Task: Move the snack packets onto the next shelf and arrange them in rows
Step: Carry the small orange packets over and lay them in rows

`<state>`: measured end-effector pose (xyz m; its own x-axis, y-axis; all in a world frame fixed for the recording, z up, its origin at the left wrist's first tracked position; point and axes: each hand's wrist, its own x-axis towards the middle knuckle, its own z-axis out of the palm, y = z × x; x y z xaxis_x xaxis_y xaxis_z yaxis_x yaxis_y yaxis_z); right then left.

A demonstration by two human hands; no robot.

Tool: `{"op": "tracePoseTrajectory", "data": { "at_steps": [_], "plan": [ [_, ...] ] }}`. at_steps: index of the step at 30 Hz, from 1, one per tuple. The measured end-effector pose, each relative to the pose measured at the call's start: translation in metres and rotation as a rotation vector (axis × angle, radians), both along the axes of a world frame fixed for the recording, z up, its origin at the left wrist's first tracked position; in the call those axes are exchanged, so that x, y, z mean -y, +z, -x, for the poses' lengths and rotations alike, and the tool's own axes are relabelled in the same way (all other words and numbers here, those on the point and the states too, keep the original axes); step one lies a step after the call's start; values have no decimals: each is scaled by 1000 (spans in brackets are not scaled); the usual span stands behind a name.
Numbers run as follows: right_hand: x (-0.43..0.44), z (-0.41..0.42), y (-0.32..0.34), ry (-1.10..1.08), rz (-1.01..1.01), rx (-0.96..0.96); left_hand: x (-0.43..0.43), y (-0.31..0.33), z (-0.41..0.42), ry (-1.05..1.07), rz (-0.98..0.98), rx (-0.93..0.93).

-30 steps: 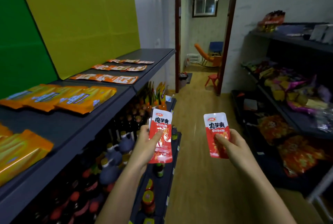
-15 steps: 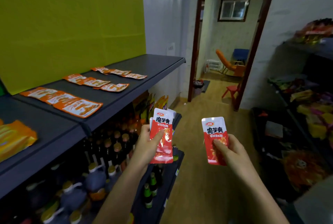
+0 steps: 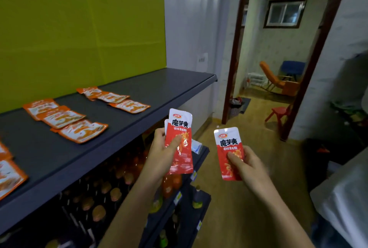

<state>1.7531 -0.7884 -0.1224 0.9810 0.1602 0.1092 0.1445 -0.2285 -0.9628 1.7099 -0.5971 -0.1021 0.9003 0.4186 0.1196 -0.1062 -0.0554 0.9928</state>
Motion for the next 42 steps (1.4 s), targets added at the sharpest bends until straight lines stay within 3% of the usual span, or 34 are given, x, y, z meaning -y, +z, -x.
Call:
{"op": "tracePoseTrajectory", "data": {
  "at_steps": [8,19,25,33,38,42],
  "plan": [
    [-52,-135,38,196,-54,86,-32,44,-106,140,31,125],
    [-162,-266,76,566,3,177,-90,57,-166,587,-55,197],
    [-226,-325,89,846,106,123,-100,71,-198,779,-4,161],
    [-304,-380,98,1128,206,63,-102,62,-233,936,-46,-19],
    [-350,-388,92,1138,273,36,-100,58,-238,987,-55,-127],
    [-383,-385,89,1082,429,189,-98,55,-238,1037,-130,-191]
  ]
}}
